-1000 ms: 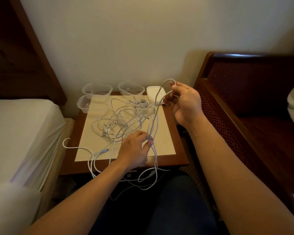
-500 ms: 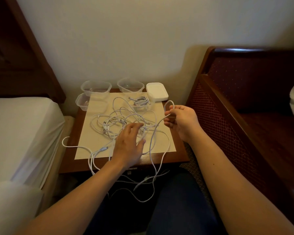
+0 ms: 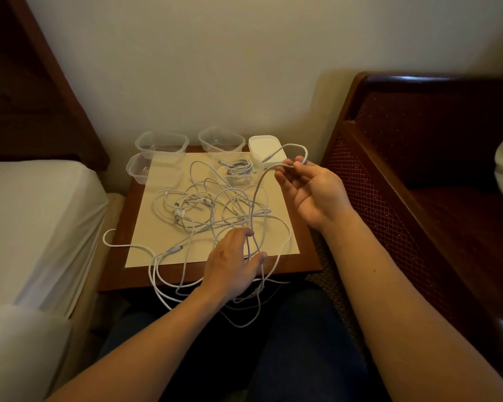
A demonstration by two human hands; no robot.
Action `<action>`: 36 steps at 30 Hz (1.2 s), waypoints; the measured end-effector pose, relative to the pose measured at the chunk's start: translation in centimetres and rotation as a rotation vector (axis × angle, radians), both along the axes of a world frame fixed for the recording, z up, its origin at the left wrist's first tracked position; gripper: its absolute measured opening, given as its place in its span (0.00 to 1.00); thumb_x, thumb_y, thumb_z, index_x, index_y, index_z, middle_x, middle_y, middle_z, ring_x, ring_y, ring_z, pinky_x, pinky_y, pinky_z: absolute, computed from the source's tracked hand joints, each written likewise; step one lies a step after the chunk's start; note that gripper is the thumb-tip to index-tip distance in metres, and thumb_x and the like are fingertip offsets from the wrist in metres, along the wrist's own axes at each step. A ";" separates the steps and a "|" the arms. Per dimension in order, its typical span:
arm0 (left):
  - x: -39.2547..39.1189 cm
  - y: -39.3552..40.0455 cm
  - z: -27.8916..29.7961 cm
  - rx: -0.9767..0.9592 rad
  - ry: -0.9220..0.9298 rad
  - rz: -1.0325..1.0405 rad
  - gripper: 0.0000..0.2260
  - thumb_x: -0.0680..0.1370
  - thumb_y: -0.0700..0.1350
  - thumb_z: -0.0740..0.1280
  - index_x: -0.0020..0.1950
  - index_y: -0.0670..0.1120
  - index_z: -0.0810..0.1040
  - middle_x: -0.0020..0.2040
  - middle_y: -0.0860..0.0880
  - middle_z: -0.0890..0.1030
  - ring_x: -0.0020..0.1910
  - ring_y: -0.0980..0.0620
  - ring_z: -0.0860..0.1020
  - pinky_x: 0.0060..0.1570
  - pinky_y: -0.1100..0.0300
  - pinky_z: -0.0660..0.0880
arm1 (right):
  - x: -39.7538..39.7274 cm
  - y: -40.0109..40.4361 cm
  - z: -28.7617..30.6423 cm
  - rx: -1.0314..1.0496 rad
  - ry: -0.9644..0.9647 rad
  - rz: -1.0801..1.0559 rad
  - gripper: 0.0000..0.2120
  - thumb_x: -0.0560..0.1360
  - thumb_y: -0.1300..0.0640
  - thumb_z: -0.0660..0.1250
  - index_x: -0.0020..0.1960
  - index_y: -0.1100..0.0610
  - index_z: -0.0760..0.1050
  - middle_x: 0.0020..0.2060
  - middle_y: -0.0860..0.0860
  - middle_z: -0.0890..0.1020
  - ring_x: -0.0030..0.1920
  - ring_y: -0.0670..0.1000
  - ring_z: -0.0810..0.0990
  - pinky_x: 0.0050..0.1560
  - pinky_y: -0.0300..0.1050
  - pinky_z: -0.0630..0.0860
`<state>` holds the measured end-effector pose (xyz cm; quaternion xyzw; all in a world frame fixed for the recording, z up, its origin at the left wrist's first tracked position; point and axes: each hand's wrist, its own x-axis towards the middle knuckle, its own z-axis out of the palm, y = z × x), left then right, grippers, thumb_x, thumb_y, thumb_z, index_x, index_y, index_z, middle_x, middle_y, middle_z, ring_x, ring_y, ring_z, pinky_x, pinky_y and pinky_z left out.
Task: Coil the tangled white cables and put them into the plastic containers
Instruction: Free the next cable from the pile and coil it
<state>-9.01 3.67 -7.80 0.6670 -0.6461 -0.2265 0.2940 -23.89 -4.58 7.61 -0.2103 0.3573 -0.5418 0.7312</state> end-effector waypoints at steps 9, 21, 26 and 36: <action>0.5 -1.3 0.4 0.001 -0.174 0.116 0.15 0.83 0.58 0.61 0.55 0.50 0.82 0.62 0.52 0.73 0.61 0.46 0.72 0.58 0.49 0.72 | -0.3 0.1 0.7 -0.008 0.025 -0.036 0.08 0.83 0.66 0.60 0.48 0.66 0.77 0.36 0.59 0.83 0.37 0.53 0.85 0.38 0.43 0.84; 5.9 -5.1 10.7 -0.091 0.497 0.347 0.17 0.86 0.55 0.53 0.48 0.49 0.77 0.32 0.51 0.75 0.31 0.52 0.71 0.35 0.55 0.68 | 1.1 1.4 -8.9 0.087 0.943 0.171 0.11 0.81 0.56 0.60 0.45 0.61 0.76 0.36 0.55 0.82 0.30 0.51 0.76 0.32 0.44 0.72; 4.3 -4.2 14.0 0.072 0.813 0.102 0.19 0.87 0.53 0.53 0.53 0.41 0.77 0.25 0.50 0.66 0.22 0.53 0.62 0.23 0.62 0.60 | 1.8 3.0 -8.1 -0.525 1.342 0.202 0.10 0.76 0.61 0.64 0.53 0.52 0.79 0.45 0.45 0.79 0.43 0.44 0.77 0.42 0.40 0.70; 4.7 -1.7 14.4 0.191 0.528 -0.345 0.13 0.82 0.51 0.65 0.53 0.45 0.86 0.28 0.48 0.64 0.27 0.52 0.61 0.25 0.62 0.62 | 1.1 1.3 -8.3 -0.547 1.591 0.176 0.19 0.79 0.42 0.64 0.68 0.45 0.73 0.68 0.50 0.76 0.70 0.54 0.71 0.70 0.60 0.64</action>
